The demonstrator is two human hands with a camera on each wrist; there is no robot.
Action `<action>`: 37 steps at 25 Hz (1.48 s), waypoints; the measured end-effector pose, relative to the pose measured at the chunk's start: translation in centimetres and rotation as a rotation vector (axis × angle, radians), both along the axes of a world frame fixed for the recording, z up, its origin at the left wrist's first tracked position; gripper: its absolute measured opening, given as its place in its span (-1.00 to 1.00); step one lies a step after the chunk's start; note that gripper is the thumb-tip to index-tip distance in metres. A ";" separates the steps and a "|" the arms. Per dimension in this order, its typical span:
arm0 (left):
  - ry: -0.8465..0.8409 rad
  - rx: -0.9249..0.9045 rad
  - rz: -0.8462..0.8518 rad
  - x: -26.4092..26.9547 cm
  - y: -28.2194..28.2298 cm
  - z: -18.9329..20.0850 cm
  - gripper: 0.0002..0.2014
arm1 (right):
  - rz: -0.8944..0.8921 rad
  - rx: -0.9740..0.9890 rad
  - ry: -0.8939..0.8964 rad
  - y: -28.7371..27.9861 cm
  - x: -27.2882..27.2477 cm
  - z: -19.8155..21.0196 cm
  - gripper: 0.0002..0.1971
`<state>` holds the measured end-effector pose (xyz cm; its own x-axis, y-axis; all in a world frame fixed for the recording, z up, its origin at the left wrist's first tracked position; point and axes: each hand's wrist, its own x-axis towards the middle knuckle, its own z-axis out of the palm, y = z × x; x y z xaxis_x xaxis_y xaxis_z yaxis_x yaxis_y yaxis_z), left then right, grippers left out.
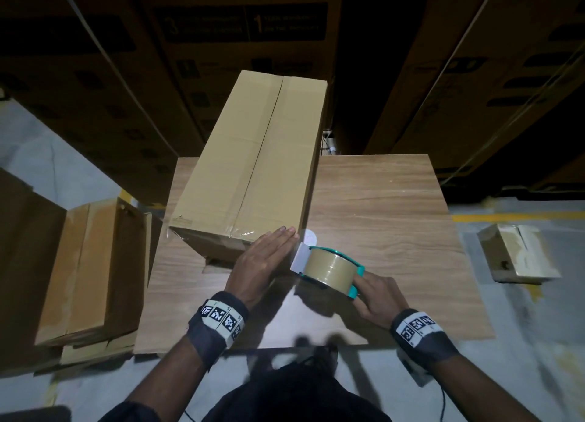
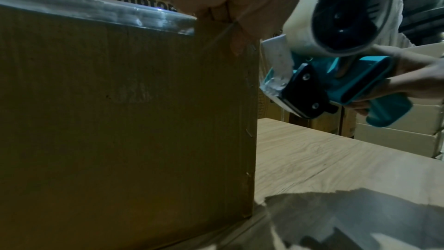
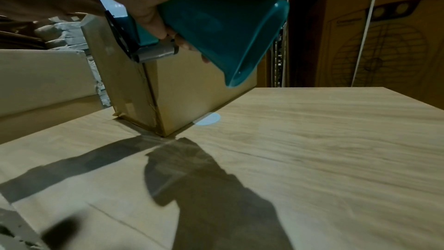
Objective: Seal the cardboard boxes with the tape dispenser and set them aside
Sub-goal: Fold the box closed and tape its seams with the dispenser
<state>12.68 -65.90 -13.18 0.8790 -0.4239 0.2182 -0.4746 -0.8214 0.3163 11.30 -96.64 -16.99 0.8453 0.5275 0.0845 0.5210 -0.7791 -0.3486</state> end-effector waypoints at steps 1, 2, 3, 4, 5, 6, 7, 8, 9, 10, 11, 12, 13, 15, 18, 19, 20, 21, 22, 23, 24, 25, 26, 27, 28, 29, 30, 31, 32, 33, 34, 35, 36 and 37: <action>-0.003 -0.006 -0.005 0.0 0.1 0.0 0.03 | 0.008 -0.003 -0.006 0.5 0.5 -0.2 -0.62; -0.005 -0.014 -0.013 0.0 0.0 0.0 0.03 | 0.017 0.002 0.007 0.8 0.6 -0.2 -0.63; -0.008 -0.020 -0.021 0.0 0.0 0.0 0.02 | 0.028 0.025 0.018 1.0 0.5 -0.4 -0.63; -0.016 -0.029 -0.022 0.0 0.0 0.0 0.00 | 0.023 0.058 0.034 1.2 0.4 -0.4 -0.62; -0.026 -0.038 -0.018 0.0 -0.1 -0.2 -0.02 | 0.007 0.098 0.056 1.3 0.4 -0.3 -0.61; -0.035 -0.044 -0.014 0.0 -0.2 -0.1 -0.05 | -0.020 0.136 0.086 1.3 0.4 0.0 -0.59; -0.041 -0.048 -0.009 -0.1 -0.2 -0.1 -0.07 | -0.039 0.158 0.118 1.3 0.4 0.0 -0.55; -0.047 -0.053 -0.010 -0.2 -0.3 -0.1 -0.09 | -0.058 0.153 0.166 1.3 0.4 0.3 -0.52; -0.047 -0.064 -0.014 -0.2 -0.3 -0.2 -0.10 | -0.034 0.067 0.223 1.2 0.4 0.2 -0.50; -0.046 -0.070 -0.016 -0.1 -0.2 -0.2 -0.12 | 0.042 -0.099 0.282 1.0 -0.2 -0.2 -0.50; -0.044 -0.063 -0.028 0.2 -0.2 -0.2 -0.13 | 0.107 -0.255 0.351 0.5 -1.3 -1.1 -0.51; -0.026 -0.040 -0.034 0.1 -0.2 -0.1 -0.14 | 0.082 -0.321 0.430 0.1 -2.9 -1.9 -0.50; -0.031 -0.015 -0.037 0.7 -0.4 0.4 -0.15 | -0.043 -0.283 0.468 -0.4 -3.7 -2.3 -0.48; -0.036 -0.022 -0.004 0.5 -0.7 0.5 -0.16 | -0.392 0.079 0.573 -1.7 -4.2 -2.4 -0.50; -0.056 -0.050 -0.004 0.5 -1.2 0.9 -0.11 | -0.731 0.580 0.758 -3.2 -2.3 -2.4 -0.67; -0.049 -0.055 -0.009 0.8 -1.5 0.6 -0.05 | -0.801 0.674 0.814 -3.6 -1.6 -3.0 -0.66; -0.043 -0.054 0.000 1.0 -1.9 0.5 -0.01 | -0.880 0.716 0.860 -3.7 -0.7 -3.6 -0.64; -0.026 -0.063 0.010 1.1 -2.4 0.4 -0.01 | -0.938 0.811 0.911 -4.0 -0.3 -4.9 -0.66; -0.006 -0.088 0.011 1.2 -3.0 0.6 -0.03 | -1.003 0.896 0.983 -3.9 0.0 -5.5 -0.69; 0.008 -0.109 0.008 1.5 -3.8 0.7 -0.04 | -1.057 1.036 1.070 -3.7 0.1 -6.4 -0.71; 0.030 -0.111 0.009 1.9 -4.6 1.0 -0.03 | -1.142 1.123 1.122 -3.5 0.4 -7.1 -0.74; 0.057 -0.108 0.012 2.2 -5.4 1.4 -0.02 | -1.200 1.205 1.138 -3.1 0.6 -7.5 -0.80; 0.087 -0.101 0.009 2.3 -6.2 1.8 -0.01 | -1.232 1.213 1.125 -2.8 0.7 -7.5 -0.88; 0.113 -0.097 -0.003 2.5 -6.9 1.9 -0.02 | -1.247 1.209 1.088 -2.7 1.0 -8.2 -0.92; 0.172 -0.116 -0.013 2.7 -7.5 2.2 -0.05 | -1.255 1.144 1.045 -2.5 1.1 -8.2 -0.92; 0.240 -0.186 -0.016 2.8 -7.7 2.6 -0.08 | -1.263 1.070 1.009 -2.4 1.3 -8.3 -0.87; 0.290 -0.290 -0.016 2.9 -7.7 3.1 -0.10 | -1.284 0.977 0.987 -2.3 1.4 -8.1 -0.73; 0.307 -0.402 0.009 2.7 -7.1 3.6 -0.11 | -1.312 0.855 0.963 -2.5 1.3 -7.8 -0.56; 0.287 -0.502 0.067 2.3 -6.2 4.1 -0.15 | -1.355 0.692 0.918 -2.5 1.0 -6.7 -0.40; 0.228 -0.583 0.153 1.8 -4.8 4.5 -0.22 | -1.374 0.565 0.821 -2.7 0.8 -6.0 -0.31; 0.153 -0.645 0.256 0.9 -3.2 4.8 -0.33 | -1.366 0.503 0.666 -2.6 0.3 -4.8 -0.29; 0.089 -0.694 0.373 0.1 -1.5 5.2 -0.44 | -1.323 0.502 0.498 -2.5 -0.1 -3.6 -0.32; 0.043 -0.738 0.498 -0.7 0.4 5.4 -0.51 | -1.241 0.560 0.360 -2.0 -0.1 -2.1 -0.39; 0.023 -0.776 0.607 -1.2 2.2 5.5 -0.54 | -1.143 0.683 0.301 -1.0 0.1 -0.7 -0.49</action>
<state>11.43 -63.69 -7.72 0.9076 0.3542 0.2254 -0.0280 -0.4846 0.8743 11.41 -97.63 -17.67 0.8101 -0.5439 -0.2192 -0.4557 -0.3487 -0.8190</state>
